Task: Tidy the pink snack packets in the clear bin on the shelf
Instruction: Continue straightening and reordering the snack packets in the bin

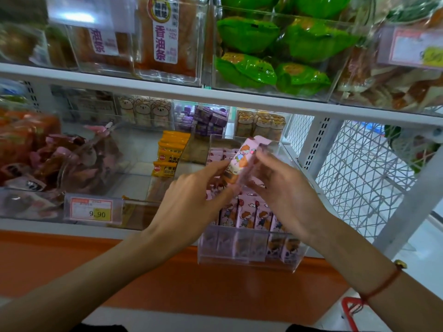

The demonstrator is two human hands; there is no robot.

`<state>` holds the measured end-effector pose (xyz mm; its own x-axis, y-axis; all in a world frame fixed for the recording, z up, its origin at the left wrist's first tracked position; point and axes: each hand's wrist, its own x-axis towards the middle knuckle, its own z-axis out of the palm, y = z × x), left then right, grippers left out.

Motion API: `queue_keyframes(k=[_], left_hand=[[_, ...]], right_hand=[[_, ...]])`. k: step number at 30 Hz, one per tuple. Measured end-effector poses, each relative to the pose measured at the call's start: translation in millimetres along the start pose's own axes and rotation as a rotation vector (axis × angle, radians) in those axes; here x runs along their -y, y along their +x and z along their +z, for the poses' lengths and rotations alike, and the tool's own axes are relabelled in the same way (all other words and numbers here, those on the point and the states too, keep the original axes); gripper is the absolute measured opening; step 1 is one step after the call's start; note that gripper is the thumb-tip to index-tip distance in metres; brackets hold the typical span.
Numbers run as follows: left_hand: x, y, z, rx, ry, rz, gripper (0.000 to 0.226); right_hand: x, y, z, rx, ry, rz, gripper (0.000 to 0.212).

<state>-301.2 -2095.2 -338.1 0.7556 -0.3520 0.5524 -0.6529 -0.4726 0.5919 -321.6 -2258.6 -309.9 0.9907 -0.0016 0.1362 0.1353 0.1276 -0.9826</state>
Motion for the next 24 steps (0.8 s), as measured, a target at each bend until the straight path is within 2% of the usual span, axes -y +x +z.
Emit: queue_keyframes(k=[3,5,7,11,14,18,20,24], left_hand=[[-1,0,4,0.018,0.013,0.038,0.054],[1,1,5,-0.030,0.015,0.053,0.062],[1,2,4,-0.069,0.002,0.063,0.061],[3,4,2,-0.085,-0.017,0.049,0.041],[4,6,0,-0.059,-0.193,-0.031,0.040],[0,10,-6,0.058,-0.463,-0.120,0.023],[-1,10,-6,0.098,-0.503,-0.156,0.017],[-1,10,-5,0.112,-0.521,-0.183,0.020]], right_hand=[[-6,0,4,-0.097,-0.162,-0.078,0.021],[-9,0,6,-0.205,-0.164,-0.138,0.030],[-10,-1,7,-0.240,-0.155,-0.154,0.034],[-11,0,7,-0.181,-0.231,-0.162,0.048],[-6,3,2,-0.085,-0.185,-0.129,0.052],[-1,4,-2,-0.054,-0.241,-0.099,0.035],[-2,5,-3,-0.089,-0.255,-0.058,0.030],[-3,7,-4,-0.082,-0.254,-0.027,0.029]])
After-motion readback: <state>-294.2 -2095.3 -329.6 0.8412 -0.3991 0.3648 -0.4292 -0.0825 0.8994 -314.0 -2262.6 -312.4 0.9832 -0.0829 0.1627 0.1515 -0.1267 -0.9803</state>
